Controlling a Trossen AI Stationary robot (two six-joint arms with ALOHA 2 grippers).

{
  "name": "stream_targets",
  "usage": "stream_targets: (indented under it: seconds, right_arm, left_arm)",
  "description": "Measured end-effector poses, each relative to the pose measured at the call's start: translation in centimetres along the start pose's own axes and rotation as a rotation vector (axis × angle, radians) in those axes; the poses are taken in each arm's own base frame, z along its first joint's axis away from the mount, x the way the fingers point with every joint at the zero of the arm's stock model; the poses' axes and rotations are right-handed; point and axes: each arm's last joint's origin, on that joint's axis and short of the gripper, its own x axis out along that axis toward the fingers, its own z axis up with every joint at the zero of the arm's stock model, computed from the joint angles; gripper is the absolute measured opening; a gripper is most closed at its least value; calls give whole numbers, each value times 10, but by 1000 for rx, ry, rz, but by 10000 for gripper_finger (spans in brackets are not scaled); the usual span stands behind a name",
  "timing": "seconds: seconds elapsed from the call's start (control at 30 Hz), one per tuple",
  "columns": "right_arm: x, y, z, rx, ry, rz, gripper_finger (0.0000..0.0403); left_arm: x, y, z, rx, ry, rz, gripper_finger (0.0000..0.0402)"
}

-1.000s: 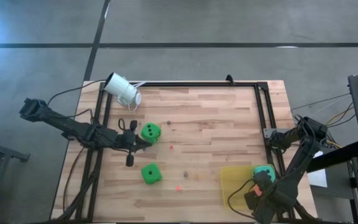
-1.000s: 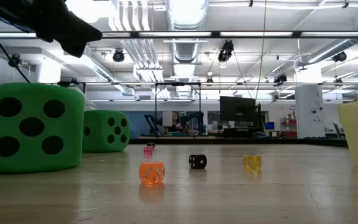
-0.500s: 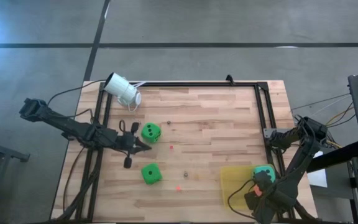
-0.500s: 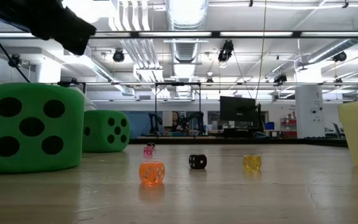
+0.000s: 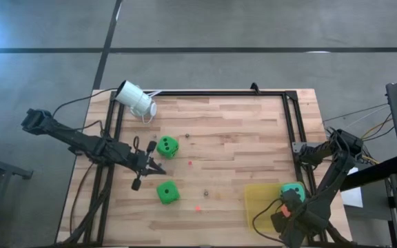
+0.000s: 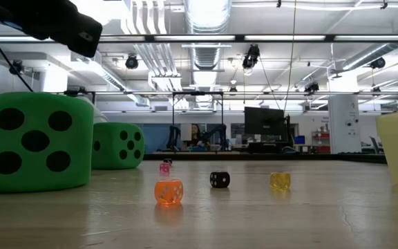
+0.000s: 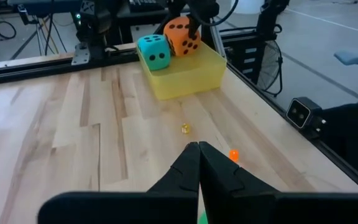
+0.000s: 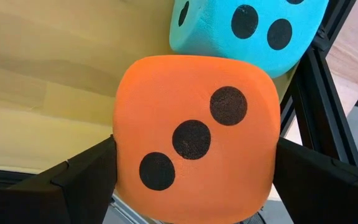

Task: Pick & Place Dice
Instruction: Put the large orange die into the yellow bin

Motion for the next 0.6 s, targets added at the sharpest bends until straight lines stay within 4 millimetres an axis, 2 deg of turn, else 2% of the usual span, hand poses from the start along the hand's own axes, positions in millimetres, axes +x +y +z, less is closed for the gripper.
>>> stream_targets:
  seconds: [0.6]
  right_arm:
    - [0, 0, 0, 0, 1, 2, 364]
  left_arm:
    - [0, 0, -2, -3, 19, 0, 6]
